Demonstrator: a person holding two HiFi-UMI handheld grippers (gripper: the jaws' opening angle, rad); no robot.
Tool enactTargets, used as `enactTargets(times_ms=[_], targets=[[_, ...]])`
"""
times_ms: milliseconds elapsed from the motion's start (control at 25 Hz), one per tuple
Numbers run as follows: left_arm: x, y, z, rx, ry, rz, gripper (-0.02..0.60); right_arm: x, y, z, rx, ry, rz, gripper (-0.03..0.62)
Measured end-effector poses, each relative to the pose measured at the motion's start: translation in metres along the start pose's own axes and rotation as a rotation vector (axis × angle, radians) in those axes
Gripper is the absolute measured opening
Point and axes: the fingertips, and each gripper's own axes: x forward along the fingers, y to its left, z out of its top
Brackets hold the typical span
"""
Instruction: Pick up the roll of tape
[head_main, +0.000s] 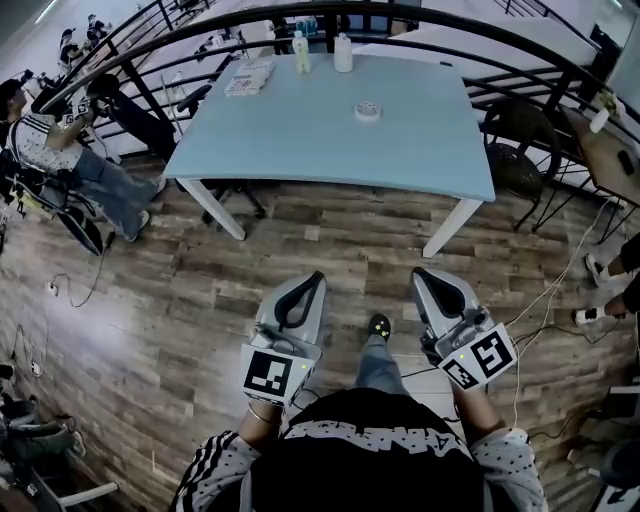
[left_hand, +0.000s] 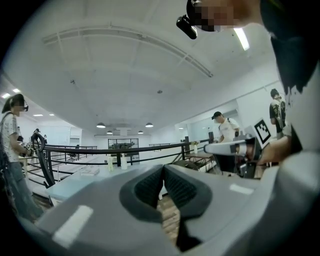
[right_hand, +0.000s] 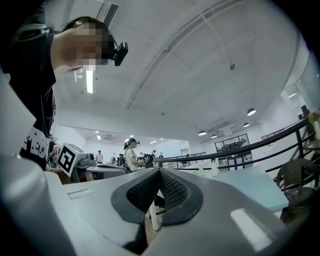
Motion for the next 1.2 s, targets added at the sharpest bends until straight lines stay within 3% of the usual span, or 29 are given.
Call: enactTargets(times_ms=[440, 1200], targets=[[0.074, 0.024, -0.017, -0.032, 0.091, 0.004, 0.000, 0.031, -0.085, -0.016, 0.028, 0.046, -0.047, 0.002], [0.176, 0.035, -0.015, 0.000, 0.127, 0.064, 0.000, 0.079, -0.183, -0.030, 0.069, 0.072, 0.047, 0.002]])
